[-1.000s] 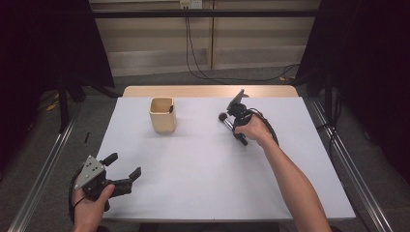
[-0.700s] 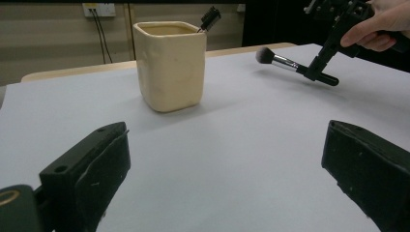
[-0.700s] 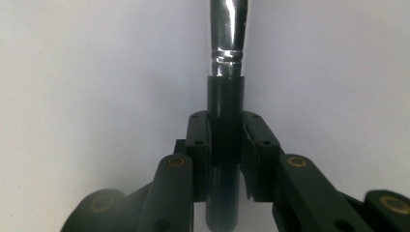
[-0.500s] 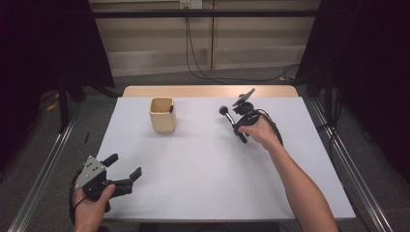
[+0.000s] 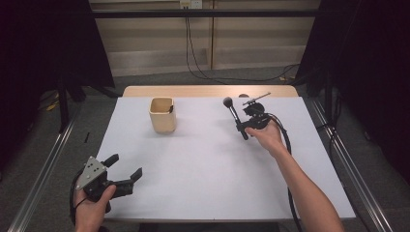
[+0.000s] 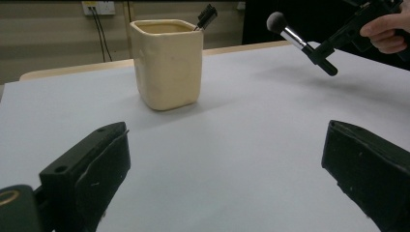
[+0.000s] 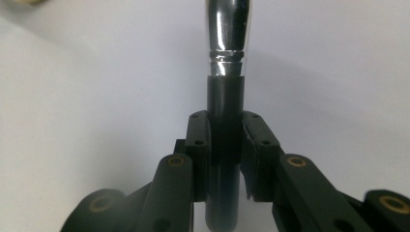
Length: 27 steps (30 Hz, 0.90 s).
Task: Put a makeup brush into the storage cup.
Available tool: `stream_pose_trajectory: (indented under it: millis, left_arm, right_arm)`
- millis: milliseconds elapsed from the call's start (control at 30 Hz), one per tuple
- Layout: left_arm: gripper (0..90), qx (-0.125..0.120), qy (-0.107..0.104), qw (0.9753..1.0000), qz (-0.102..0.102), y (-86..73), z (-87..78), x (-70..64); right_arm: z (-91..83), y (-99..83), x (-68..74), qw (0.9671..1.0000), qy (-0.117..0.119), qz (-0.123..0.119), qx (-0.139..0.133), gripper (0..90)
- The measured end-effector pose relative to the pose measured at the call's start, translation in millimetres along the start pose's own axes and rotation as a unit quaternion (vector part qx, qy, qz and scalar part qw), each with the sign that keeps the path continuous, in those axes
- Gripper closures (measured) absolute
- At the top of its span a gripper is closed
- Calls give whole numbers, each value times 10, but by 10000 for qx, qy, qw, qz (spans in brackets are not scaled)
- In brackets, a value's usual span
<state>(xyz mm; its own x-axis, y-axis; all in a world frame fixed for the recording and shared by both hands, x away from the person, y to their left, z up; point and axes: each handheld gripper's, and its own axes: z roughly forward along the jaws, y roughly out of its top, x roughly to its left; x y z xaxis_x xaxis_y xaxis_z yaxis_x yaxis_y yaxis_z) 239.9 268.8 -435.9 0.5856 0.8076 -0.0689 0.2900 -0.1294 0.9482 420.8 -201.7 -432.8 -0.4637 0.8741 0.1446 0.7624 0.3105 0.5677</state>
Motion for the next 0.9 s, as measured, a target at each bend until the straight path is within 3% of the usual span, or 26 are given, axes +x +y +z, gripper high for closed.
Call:
stream_pose_trajectory:
  millis: [400, 567, 900]
  left_arm:
    - [33, 19, 13, 10000, 1, -4, 14, 22]
    - [33, 43, 16, 10000, 4, -5, 19, 22]
    - [33, 97, 13, 9999, 45, -10, 29, 34]
  right_arm:
    - [-70, -158, -4, 9965, 199, 9, -808, 756]
    - [-105, -222, -25, 9925, 383, 134, -1156, 756]
    - [-166, -312, 30, 9842, 540, 63, -1688, 755]
